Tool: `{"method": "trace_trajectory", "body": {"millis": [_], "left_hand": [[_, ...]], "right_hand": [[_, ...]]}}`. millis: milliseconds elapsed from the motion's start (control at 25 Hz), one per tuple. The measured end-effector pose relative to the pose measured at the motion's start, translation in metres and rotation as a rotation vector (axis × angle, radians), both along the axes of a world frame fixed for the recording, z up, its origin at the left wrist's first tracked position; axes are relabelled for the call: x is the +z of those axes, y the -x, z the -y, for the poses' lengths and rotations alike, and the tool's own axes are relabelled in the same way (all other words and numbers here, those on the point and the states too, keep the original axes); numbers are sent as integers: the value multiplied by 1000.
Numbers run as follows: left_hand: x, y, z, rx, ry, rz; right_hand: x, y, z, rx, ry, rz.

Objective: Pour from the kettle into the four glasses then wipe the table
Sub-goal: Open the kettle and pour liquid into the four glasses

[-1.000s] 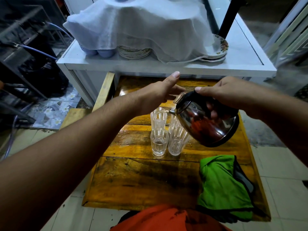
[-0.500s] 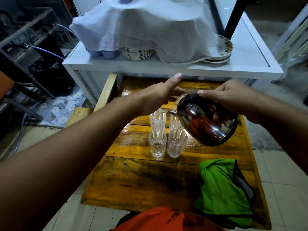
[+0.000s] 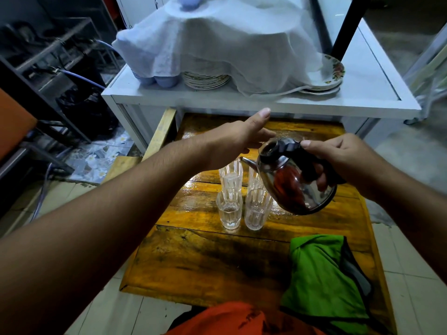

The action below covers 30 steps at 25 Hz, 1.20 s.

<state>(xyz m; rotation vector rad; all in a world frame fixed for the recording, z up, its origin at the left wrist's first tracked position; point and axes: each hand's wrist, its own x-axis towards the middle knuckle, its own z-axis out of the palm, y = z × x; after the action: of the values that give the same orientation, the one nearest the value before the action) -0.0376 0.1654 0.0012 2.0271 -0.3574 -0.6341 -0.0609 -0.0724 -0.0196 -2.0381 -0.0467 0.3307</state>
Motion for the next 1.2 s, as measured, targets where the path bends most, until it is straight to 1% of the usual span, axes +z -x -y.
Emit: {"method": "trace_trajectory", "body": {"millis": [520,680,880,1080,1200], "left_hand": [[14,-6,9,31,67,29],[20,-10,26,31,90,28],[16,-13,51,-36,64,-20],[-9,-17,56,-130,6,-51],[-16,-19,57,-129,-7,-70]], "right_hand": [[-12,8,4,-125,-243,49],[-13,8,17,-177,-263,62],[-12,11,40,-219,-198,58],[-12,10,49,-208,-52,-15],[-5,6,46,-152,59,-56]]}}
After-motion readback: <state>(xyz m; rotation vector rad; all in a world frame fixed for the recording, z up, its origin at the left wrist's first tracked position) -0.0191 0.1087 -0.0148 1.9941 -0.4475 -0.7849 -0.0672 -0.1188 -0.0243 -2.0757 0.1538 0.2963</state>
